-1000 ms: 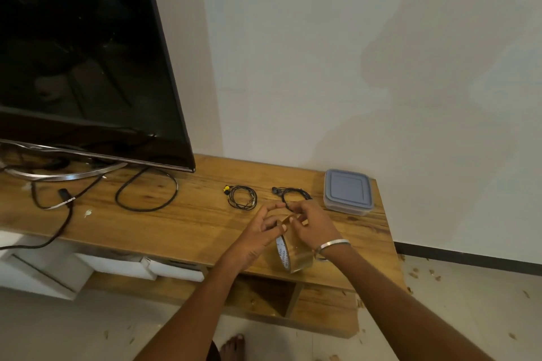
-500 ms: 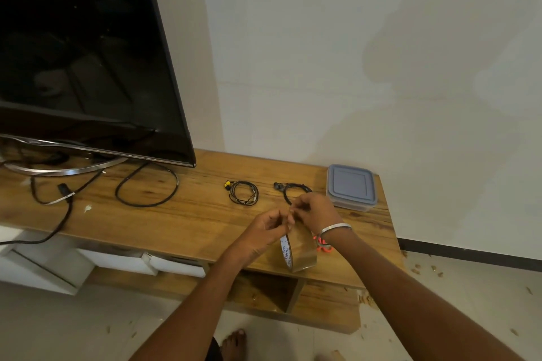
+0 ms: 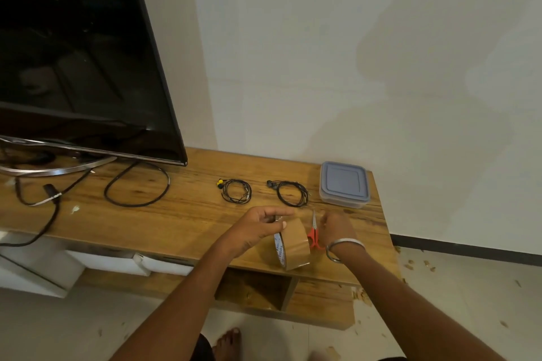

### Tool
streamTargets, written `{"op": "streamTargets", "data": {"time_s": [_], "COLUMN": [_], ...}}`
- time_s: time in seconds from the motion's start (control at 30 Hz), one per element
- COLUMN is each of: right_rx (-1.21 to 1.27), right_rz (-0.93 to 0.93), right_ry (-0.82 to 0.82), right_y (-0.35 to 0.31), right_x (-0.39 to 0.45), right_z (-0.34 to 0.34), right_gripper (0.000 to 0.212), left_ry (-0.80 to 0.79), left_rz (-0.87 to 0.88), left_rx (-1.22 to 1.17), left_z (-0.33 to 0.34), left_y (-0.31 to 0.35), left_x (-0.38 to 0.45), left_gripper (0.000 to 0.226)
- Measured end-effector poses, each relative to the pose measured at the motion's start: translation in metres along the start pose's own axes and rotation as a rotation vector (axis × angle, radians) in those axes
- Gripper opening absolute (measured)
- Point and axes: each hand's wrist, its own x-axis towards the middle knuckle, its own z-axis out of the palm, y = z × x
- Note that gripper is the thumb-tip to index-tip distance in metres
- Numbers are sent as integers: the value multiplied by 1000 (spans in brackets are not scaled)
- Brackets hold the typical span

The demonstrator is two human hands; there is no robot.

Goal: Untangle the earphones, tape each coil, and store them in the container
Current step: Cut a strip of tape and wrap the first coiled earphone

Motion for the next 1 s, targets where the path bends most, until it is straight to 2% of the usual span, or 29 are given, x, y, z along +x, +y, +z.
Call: {"op": "streamTargets", "data": {"time_s": [0.07,0.17,0.53,0.9,1.0], "right_rx": [-31,-81,-36,-95,-187], "right_rz": [75,90,148,23,-6], "right_ry": [-27,-19,49,43,15], "right_y": [8,12,8,6,4], "right_x": [-5,-12,-20,-20,-21], "right_z": [11,20,30,26,21], "right_gripper": [27,39,55,32,27], "left_ry": [5,28,41,43,49], "left_rz": [2,24,35,55,55], "left_rx": [-21,-44,-40,-48,-70], "left_z": [3,2,-3,4,10], "left_y": [1,3,0,1,-1], "left_x": [1,3,7,8,10], "left_gripper": [35,38,40,43,45]}}
